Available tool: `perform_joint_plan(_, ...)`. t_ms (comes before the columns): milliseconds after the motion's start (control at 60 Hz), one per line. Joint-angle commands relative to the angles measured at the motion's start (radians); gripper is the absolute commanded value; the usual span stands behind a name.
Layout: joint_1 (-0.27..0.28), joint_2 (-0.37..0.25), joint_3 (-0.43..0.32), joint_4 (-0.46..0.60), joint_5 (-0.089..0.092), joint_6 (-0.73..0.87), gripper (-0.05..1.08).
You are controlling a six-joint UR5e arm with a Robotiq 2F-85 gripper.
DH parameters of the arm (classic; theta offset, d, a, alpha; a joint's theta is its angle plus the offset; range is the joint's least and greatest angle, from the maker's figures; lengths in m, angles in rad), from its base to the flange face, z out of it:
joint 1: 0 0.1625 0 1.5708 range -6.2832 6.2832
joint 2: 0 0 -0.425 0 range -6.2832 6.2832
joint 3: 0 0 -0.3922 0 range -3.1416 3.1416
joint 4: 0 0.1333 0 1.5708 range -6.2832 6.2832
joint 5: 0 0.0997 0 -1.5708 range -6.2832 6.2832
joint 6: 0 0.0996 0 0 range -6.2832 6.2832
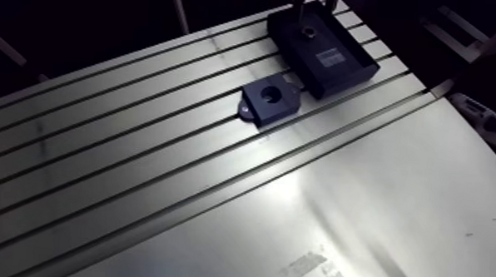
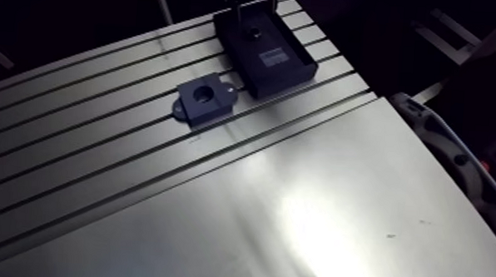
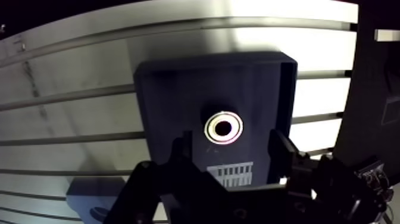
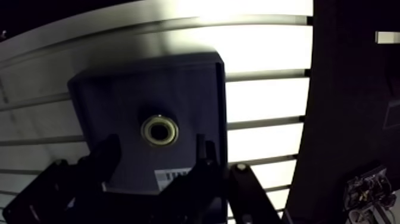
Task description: Pick up the bearing and press it into the housing until flush.
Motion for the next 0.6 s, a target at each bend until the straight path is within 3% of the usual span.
perform_joint_plan(17, 0.0, 0.001, 0.016, -0.036, 0.001, -0.002, 0.3)
perform_joint_plan(600, 0.006, 0.003, 0.032, -0.053, 0.001, 0.001, 0.3)
